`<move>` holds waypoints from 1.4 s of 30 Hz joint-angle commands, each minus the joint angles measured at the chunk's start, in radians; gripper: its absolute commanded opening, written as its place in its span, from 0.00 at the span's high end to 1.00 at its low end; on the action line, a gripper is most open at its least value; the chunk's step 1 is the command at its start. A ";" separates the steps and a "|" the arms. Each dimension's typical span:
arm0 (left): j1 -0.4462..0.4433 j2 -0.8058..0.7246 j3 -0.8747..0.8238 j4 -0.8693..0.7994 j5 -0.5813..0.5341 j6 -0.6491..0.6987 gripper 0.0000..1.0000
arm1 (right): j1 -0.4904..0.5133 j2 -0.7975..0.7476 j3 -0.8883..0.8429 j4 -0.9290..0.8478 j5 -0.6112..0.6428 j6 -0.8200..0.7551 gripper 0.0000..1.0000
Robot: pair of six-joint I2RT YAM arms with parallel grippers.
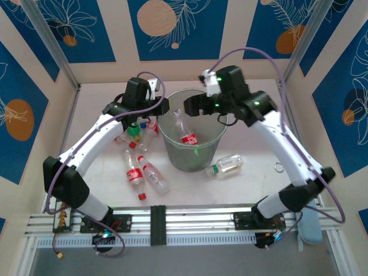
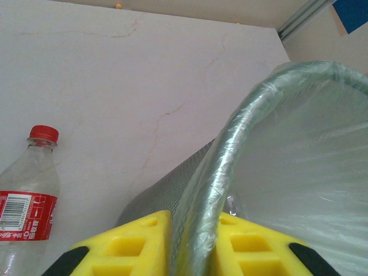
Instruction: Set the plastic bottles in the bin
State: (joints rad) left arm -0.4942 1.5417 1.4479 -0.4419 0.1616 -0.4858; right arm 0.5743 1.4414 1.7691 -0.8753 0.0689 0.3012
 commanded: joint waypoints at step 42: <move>0.027 -0.034 -0.024 0.032 -0.109 -0.003 0.79 | -0.446 -0.120 -1.009 0.310 0.042 0.362 0.18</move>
State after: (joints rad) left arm -0.4816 1.5326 1.4307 -0.4038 0.0734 -0.4892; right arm 0.1661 1.2915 0.7033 -0.5720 0.0837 0.7628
